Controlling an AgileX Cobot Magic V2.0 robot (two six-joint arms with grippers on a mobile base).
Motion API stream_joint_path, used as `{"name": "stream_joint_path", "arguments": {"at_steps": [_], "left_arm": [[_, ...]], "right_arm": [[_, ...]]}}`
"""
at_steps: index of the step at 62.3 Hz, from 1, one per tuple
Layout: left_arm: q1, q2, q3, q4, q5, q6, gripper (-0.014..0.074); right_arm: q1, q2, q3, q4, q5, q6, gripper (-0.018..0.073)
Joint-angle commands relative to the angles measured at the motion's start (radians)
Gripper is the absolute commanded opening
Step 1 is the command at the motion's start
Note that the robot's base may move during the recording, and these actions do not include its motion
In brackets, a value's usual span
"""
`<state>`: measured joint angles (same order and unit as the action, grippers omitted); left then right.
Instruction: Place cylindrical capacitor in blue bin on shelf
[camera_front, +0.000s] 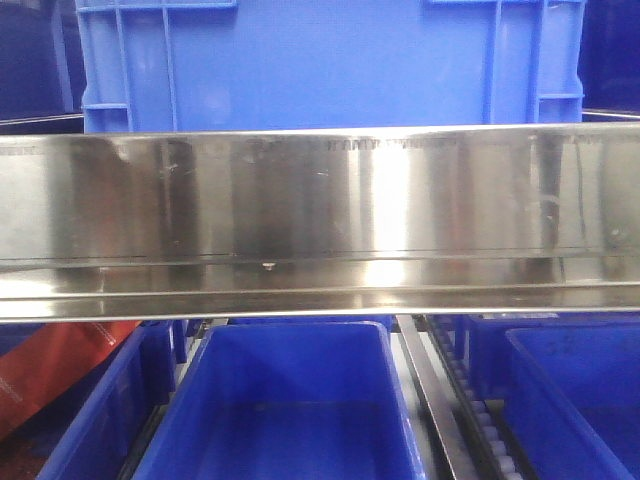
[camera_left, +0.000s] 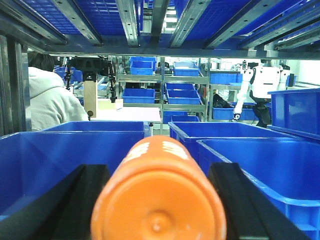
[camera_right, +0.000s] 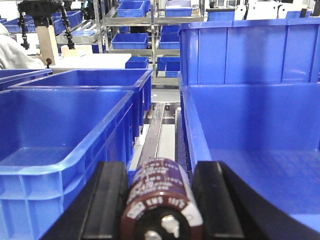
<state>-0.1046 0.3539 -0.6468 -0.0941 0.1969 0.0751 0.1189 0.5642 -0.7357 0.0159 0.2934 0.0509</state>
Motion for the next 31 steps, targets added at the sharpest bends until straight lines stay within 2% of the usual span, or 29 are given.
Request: {"name": "stream_joint_path", "arguments": {"at_steps": [1,8,13,19,24,31], "left_arm": [[0.002,-0.002,0.001,0.002,-0.028,0.000,-0.0111],[0.002,-0.002,0.001,0.002,-0.028,0.000,-0.0111],[0.002,0.000,0.001,0.002,-0.036,0.000,-0.0111],[0.002,0.026,-0.019,0.002,-0.050,0.000,-0.0111],[-0.003,0.079,-0.072,0.000,-0.025,0.000,-0.0111],[-0.025,0.193,-0.157,0.000,0.006,0.000,-0.0111]], "right_arm": [[-0.001,-0.005,-0.001,-0.010,-0.040,-0.004,-0.0162],[-0.001,-0.005,-0.001,-0.010,-0.040,-0.004,-0.0162],[-0.001,-0.005,-0.001,0.039,-0.033,-0.004,-0.0162],[0.010,-0.005,-0.004,0.049,-0.117,-0.004,-0.0162],[0.043,0.018,-0.024,0.044,-0.194,-0.004,-0.0162],[0.104,0.088,-0.078,0.039,-0.206,-0.008,-0.0162]]}}
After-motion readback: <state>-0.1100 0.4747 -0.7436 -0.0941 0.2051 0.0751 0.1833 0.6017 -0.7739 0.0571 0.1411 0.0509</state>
